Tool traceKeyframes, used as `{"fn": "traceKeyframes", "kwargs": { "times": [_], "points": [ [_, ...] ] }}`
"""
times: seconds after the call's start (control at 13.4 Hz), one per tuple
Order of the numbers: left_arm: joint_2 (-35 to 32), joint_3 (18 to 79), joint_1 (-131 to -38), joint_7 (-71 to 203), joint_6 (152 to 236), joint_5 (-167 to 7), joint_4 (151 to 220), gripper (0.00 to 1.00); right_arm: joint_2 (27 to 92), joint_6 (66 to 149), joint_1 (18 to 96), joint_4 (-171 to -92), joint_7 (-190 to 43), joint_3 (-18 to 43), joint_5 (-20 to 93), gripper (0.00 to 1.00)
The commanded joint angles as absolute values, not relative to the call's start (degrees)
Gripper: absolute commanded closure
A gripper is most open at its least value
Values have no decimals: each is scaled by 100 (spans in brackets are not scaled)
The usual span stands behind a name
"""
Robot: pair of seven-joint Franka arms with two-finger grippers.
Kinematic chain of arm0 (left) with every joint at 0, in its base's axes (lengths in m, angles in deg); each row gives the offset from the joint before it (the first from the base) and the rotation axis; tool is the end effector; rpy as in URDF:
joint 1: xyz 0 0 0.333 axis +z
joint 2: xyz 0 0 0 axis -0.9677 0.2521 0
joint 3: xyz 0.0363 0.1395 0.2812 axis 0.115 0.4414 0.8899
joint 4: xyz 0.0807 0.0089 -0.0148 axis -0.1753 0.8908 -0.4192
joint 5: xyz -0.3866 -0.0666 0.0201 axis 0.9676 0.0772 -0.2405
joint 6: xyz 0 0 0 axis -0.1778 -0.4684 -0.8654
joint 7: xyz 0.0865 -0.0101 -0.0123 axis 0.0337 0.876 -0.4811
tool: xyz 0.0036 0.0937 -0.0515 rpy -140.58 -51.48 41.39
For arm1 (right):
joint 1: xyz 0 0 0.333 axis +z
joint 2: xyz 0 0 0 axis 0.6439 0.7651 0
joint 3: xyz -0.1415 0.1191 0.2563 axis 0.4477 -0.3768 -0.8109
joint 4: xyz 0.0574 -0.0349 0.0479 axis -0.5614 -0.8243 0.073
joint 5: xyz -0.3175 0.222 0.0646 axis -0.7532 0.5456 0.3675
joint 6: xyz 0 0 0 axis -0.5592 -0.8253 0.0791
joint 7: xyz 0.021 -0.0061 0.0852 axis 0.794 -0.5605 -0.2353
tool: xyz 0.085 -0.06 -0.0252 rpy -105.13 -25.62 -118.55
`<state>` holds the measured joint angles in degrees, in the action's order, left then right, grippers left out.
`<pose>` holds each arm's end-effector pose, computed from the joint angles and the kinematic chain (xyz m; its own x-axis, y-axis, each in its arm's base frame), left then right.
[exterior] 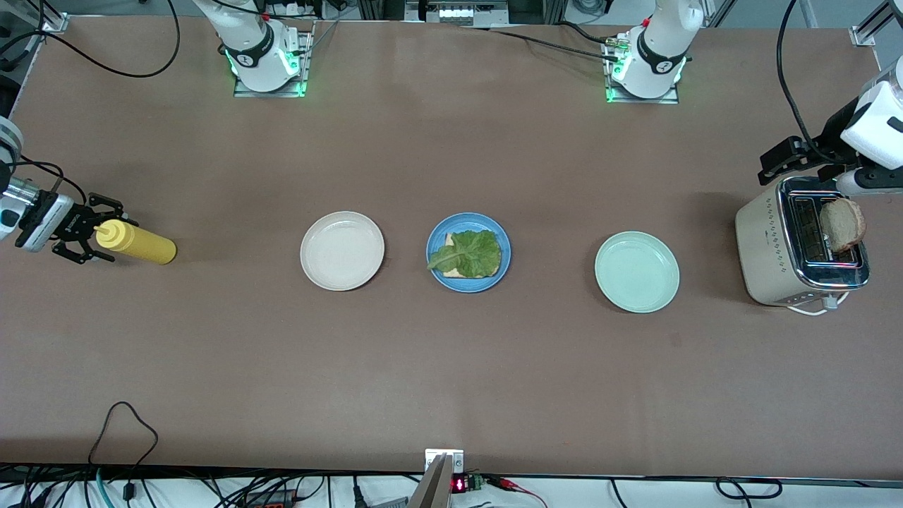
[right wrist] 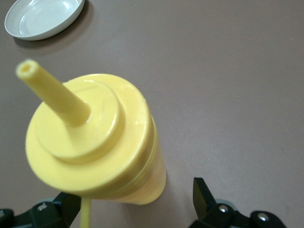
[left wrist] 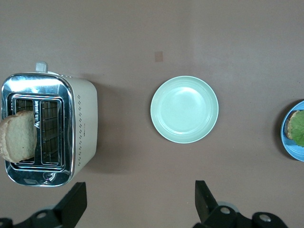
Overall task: Make sandwich in blue plate with both arms
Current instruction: 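Lift the yellow bottle off the table with the right gripper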
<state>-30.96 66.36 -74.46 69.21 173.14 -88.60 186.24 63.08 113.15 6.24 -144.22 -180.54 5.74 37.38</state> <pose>0.5386 0.0047 0.5852 0.9978 0.0644 -0.0131 0.0644 -0.9979 -0.0002 0.5151 -0.2940 0.2202 0.5352 0.6615 0.5253 0.8319 -0.5206 -0.1921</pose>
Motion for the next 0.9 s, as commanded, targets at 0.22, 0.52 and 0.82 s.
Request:
{"fn": "traceKeyframes", "kwargs": {
  "times": [0.22,0.52,0.82],
  "points": [
    [-3180,6582,-7364,6974,17333,-8796,18643,0,6552,11375,510,-14440,-18180,304,3909,0],
    [-3189,6582,-7364,7035,17307,-8796,18634,0,6561,11375,519,-14484,-18180,198,3953,0],
    [-3197,6590,-7355,7035,17254,-8796,18634,0,6552,11367,519,-14502,-18180,163,3953,0]
  ]
}}
